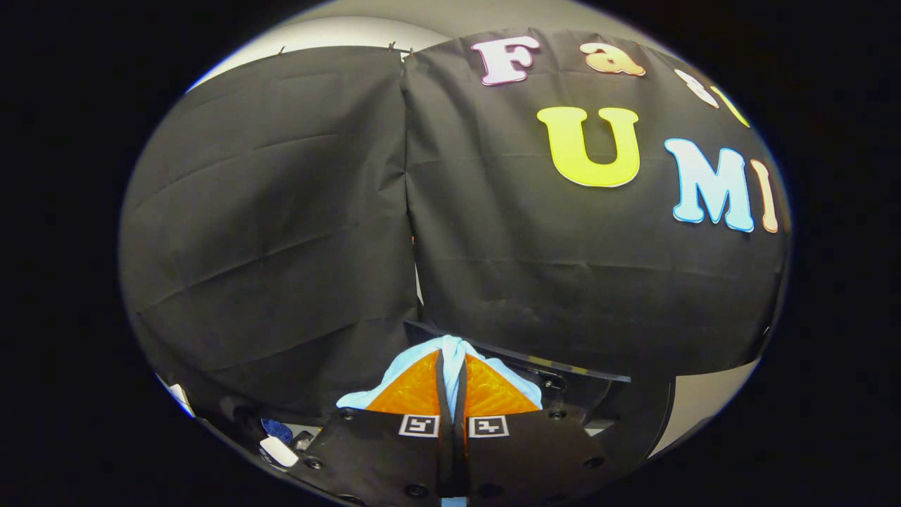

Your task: Put the clothes into the washing machine and then close the washing machine lid.

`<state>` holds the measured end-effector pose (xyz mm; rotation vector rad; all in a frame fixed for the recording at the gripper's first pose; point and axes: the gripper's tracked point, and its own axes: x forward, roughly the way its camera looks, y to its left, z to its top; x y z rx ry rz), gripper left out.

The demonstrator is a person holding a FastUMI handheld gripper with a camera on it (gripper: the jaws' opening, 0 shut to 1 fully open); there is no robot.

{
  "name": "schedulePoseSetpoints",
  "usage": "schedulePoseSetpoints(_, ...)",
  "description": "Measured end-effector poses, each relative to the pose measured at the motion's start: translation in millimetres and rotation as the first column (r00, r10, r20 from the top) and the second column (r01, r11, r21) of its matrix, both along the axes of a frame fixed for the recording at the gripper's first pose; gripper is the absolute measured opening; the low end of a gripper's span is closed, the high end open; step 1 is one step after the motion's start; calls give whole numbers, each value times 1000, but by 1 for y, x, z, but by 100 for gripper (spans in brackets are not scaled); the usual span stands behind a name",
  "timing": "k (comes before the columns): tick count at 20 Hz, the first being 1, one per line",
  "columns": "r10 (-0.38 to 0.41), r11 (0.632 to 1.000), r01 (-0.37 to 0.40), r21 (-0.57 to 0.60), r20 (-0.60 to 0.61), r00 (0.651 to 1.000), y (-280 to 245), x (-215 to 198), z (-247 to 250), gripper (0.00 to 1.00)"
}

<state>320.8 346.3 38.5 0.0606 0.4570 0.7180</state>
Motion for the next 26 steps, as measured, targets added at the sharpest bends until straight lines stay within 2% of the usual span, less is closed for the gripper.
schedulePoseSetpoints(17,-18,995,8,-100,-98,995,9,24,-99,1)
schedulePoseSetpoints(26,-11,988,-17,-154,-178,984,22,19,-150,1)
